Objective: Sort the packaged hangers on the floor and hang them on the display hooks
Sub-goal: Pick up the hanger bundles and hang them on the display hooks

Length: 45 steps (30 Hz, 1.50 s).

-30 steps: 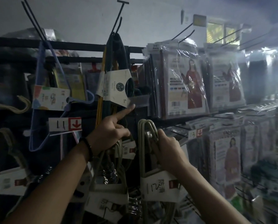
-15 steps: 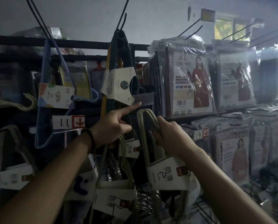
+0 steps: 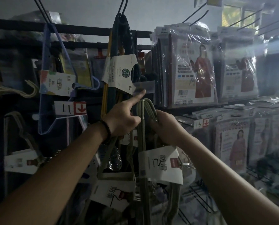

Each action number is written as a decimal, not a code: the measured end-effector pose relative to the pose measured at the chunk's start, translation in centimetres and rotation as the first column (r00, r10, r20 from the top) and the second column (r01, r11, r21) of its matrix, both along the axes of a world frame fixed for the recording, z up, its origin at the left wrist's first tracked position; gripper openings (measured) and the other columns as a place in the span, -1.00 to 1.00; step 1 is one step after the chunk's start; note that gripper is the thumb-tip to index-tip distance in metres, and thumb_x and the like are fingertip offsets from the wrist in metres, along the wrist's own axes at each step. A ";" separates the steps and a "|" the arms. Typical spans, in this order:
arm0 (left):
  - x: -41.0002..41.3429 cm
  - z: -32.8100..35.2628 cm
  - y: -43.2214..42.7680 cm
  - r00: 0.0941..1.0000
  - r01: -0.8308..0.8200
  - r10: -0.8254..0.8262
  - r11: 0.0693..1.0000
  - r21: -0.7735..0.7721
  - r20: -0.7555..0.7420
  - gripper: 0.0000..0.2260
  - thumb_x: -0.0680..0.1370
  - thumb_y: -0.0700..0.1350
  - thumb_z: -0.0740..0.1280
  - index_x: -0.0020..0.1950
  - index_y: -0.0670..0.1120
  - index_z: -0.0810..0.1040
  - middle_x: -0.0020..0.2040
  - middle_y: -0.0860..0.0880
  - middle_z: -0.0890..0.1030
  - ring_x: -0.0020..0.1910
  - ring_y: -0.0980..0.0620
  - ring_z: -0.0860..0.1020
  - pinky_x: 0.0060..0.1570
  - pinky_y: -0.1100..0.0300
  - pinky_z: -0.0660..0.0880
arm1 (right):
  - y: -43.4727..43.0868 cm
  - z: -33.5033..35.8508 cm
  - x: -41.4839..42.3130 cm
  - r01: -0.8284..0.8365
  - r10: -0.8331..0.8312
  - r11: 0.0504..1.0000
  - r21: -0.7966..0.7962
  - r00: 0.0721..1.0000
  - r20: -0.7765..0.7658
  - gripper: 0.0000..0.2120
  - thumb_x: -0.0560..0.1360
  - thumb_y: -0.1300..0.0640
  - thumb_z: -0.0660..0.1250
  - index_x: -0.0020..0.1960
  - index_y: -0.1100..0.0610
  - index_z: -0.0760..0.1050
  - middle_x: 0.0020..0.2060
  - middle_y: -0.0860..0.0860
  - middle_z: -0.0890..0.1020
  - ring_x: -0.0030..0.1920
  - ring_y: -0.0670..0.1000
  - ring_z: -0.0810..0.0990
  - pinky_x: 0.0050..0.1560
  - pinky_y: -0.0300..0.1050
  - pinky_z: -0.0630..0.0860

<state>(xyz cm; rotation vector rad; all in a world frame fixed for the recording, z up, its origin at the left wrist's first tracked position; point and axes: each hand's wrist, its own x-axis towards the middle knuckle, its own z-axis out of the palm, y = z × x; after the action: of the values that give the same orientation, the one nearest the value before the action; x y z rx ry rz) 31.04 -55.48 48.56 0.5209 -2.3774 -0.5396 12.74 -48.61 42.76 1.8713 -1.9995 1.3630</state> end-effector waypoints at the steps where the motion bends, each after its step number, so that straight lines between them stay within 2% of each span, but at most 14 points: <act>1: 0.1 0.1 -0.1 1.000 -0.008 0.008 1.000 -0.013 0.009 -0.20 0.54 -0.28 0.27 0.62 0.35 0.10 -0.59 0.10 0.37 -0.61 0.13 0.28 -0.56 0.31 0.31 | -0.2 0.0 0.2 0.012 -0.012 1.000 0.002 1.000 -0.024 -0.88 0.64 0.07 0.29 -0.05 0.07 0.46 -0.23 -0.02 0.64 -0.33 -0.07 0.63 -0.35 -0.13 0.56; 4: 0.8 0.7 -0.2 0.998 -0.026 0.030 0.997 -0.072 0.047 -0.18 0.51 -0.26 0.28 0.60 0.40 0.10 -0.57 0.07 0.36 -0.59 0.09 0.29 -0.54 0.31 0.32 | -0.4 -0.1 0.1 0.044 -0.046 0.999 -0.018 0.993 -0.113 -0.85 0.65 0.04 0.27 -0.07 0.04 0.36 -0.27 -0.01 0.58 -0.39 -0.08 0.54 -0.42 -0.20 0.40; 6: 1.2 1.0 -0.4 0.997 -0.040 0.048 0.993 -0.115 0.068 -0.16 0.48 -0.25 0.30 0.58 0.44 0.10 -0.56 0.06 0.36 -0.57 0.08 0.30 -0.50 0.28 0.36 | -0.3 -0.1 -0.2 0.061 -0.063 0.998 -0.017 0.984 -0.169 -0.85 0.65 0.01 0.25 -0.04 0.02 0.33 -0.27 -0.01 0.57 -0.37 -0.04 0.53 -0.42 -0.17 0.36; 8: 1.3 1.0 -0.6 0.995 -0.054 0.065 0.988 -0.147 0.074 -0.13 0.47 -0.24 0.31 0.56 0.48 0.09 -0.57 0.07 0.36 -0.56 0.08 0.31 -0.48 0.24 0.41 | -0.3 -0.1 -0.5 0.063 -0.066 0.998 -0.021 0.979 -0.191 -0.84 0.66 0.00 0.24 -0.05 -0.02 0.30 -0.28 -0.01 0.56 -0.36 -0.01 0.53 -0.39 -0.10 0.38; 12: 1.3 0.9 -0.9 0.994 -0.078 0.093 0.974 -0.212 0.061 -0.11 0.47 -0.27 0.32 0.56 0.48 0.07 -0.60 0.09 0.38 -0.60 0.15 0.30 -0.50 0.33 0.38 | -0.5 -0.2 -0.9 0.056 -0.069 0.996 -0.067 0.976 -0.205 -0.82 0.66 -0.02 0.25 -0.07 -0.06 0.29 -0.31 -0.05 0.55 -0.39 -0.04 0.53 -0.39 -0.09 0.40; 17: 2.3 1.6 -1.4 0.992 -0.099 0.115 0.964 -0.245 0.054 -0.13 0.48 -0.25 0.31 0.55 0.50 0.07 -0.54 0.06 0.37 -0.58 0.11 0.30 -0.50 0.33 0.38 | -1.1 -0.6 -0.8 0.046 -0.073 0.985 -0.164 0.983 -0.166 -0.85 0.66 0.00 0.26 -0.02 0.02 0.34 -0.36 -0.01 0.57 -0.44 0.01 0.56 -0.43 0.08 0.54; 22: 2.0 2.0 -1.2 0.993 -0.094 0.108 0.968 -0.231 0.050 -0.15 0.48 -0.26 0.30 0.56 0.46 0.11 -0.57 0.08 0.35 -0.58 0.13 0.29 -0.50 0.30 0.40 | -2.7 0.4 -0.9 0.088 -0.119 0.975 -0.204 0.982 -0.144 -0.86 0.69 0.02 0.22 0.03 0.06 0.33 -0.34 0.01 0.59 -0.41 0.05 0.59 -0.41 0.08 0.57; 26: 1.9 1.9 -1.3 0.993 -0.088 0.103 0.973 -0.215 0.062 -0.15 0.48 -0.25 0.29 0.54 0.50 0.10 -0.53 0.07 0.34 -0.56 0.10 0.29 -0.48 0.28 0.41 | -3.6 0.1 -1.2 0.105 -0.146 0.971 -0.215 0.973 -0.181 -0.85 0.69 0.01 0.22 0.02 0.04 0.30 -0.37 0.00 0.55 -0.42 0.08 0.56 -0.41 0.00 0.47; 32: 1.6 1.7 -1.3 0.984 -0.074 0.105 0.976 -0.205 0.143 -0.09 0.48 -0.25 0.33 0.53 0.54 0.02 -0.50 0.04 0.37 -0.55 0.12 0.31 -0.44 0.28 0.43 | -4.5 0.0 -2.2 0.108 -0.157 0.978 -0.180 0.945 -0.288 -0.83 0.69 -0.06 0.21 0.06 0.02 0.29 -0.33 0.02 0.57 -0.37 0.16 0.59 -0.33 0.18 0.60; 37: 1.3 2.0 -1.2 0.977 -0.066 0.101 0.980 -0.186 0.189 -0.08 0.47 -0.26 0.33 0.53 0.54 0.03 -0.52 0.06 0.37 -0.54 0.09 0.32 -0.44 0.25 0.43 | -6.1 0.5 -3.4 0.161 -0.209 0.975 -0.154 0.903 -0.376 -0.82 0.71 -0.06 0.16 0.11 0.04 0.29 -0.31 0.02 0.58 -0.36 0.18 0.61 -0.30 0.21 0.63; 42: 1.4 1.9 -1.3 0.975 -0.070 0.104 0.983 -0.172 0.196 -0.09 0.47 -0.27 0.32 0.51 0.56 0.03 -0.52 0.03 0.35 -0.52 0.07 0.30 -0.44 0.22 0.41 | -9.1 0.1 -2.8 0.138 -0.145 0.989 -0.046 0.962 -0.230 -0.84 0.71 -0.03 0.17 0.15 0.05 0.33 -0.21 0.01 0.61 -0.27 0.10 0.63 -0.24 0.13 0.63; 45: 1.4 1.9 -1.1 0.977 -0.069 0.100 0.984 -0.162 0.191 -0.11 0.49 -0.27 0.31 0.53 0.53 0.05 -0.53 0.04 0.33 -0.55 0.07 0.26 -0.47 0.25 0.37 | -11.5 -0.4 -2.1 0.148 -0.150 0.989 -0.031 0.984 -0.097 -0.84 0.71 0.00 0.15 0.15 0.09 0.36 -0.16 0.07 0.64 -0.21 0.15 0.66 -0.18 0.12 0.63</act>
<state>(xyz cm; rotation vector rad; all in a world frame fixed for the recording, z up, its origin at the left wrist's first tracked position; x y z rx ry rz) 32.43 -56.58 50.49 0.6281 -2.5458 -0.2721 10.68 -60.11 42.37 1.7046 -2.0198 1.2251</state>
